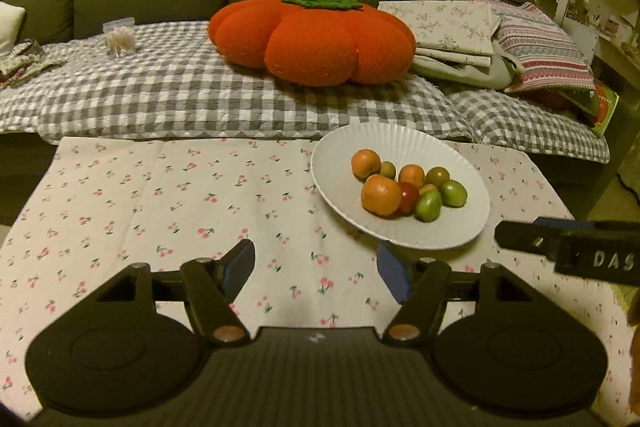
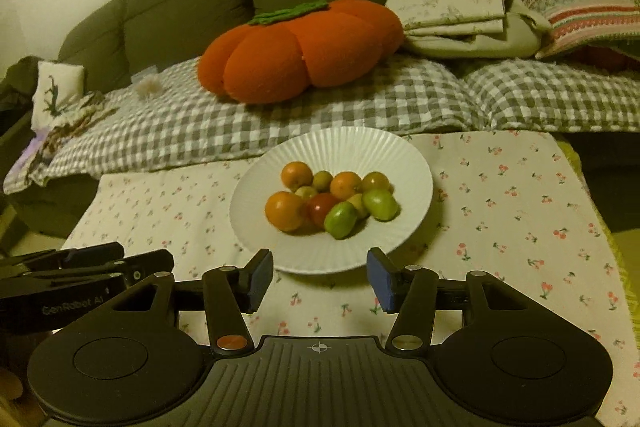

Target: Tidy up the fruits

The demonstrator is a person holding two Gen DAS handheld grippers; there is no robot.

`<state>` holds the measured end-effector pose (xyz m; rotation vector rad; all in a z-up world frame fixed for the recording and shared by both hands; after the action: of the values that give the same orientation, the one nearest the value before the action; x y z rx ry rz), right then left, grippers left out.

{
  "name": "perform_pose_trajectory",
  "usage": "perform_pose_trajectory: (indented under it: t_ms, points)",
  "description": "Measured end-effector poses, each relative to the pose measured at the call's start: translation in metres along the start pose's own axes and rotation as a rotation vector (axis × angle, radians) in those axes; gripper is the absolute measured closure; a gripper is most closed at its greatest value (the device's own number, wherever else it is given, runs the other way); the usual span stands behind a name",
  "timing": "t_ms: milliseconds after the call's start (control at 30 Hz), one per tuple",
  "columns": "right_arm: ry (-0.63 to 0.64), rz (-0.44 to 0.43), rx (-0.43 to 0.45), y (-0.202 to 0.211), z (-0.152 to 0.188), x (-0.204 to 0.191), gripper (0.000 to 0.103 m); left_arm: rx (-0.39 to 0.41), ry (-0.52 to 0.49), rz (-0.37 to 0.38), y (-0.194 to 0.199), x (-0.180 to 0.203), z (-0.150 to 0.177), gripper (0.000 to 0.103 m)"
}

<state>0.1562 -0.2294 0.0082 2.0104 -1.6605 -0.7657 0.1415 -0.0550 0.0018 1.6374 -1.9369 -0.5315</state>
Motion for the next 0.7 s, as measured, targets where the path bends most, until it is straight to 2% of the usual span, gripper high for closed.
perform_pose_trajectory:
  t_ms: [67, 133, 367, 700]
  points:
    - [0.007, -0.002, 0.013, 0.01, 0.001, -0.002, 0.05, 0.01, 0.003, -0.017, 0.009, -0.001, 0.006, 0.031]
    - [0.002, -0.008, 0.025, 0.018, 0.001, -0.005, 0.047, 0.007, 0.01, -0.024, 0.015, -0.001, 0.012, 0.03]
    - [0.04, 0.008, 0.057, 0.034, 0.009, -0.021, 0.046, 0.024, 0.006, -0.085, 0.04, -0.008, 0.035, 0.028]
    - [0.019, 0.023, 0.088, 0.064, 0.039, -0.029, 0.042, 0.027, 0.006, -0.095, 0.047, -0.012, 0.044, 0.027]
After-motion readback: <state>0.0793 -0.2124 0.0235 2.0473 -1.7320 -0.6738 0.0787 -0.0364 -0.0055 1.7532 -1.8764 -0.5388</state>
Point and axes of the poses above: each gripper's, at about its wrist camera, not at the fingertips, and y roughly against the way its jaws point, x to its right, z to its underside, the point moved 10 cm from there along -y, roughly the way its jaws point, and after that the axes turned 3 degrees about z, right-handed, at the moved point
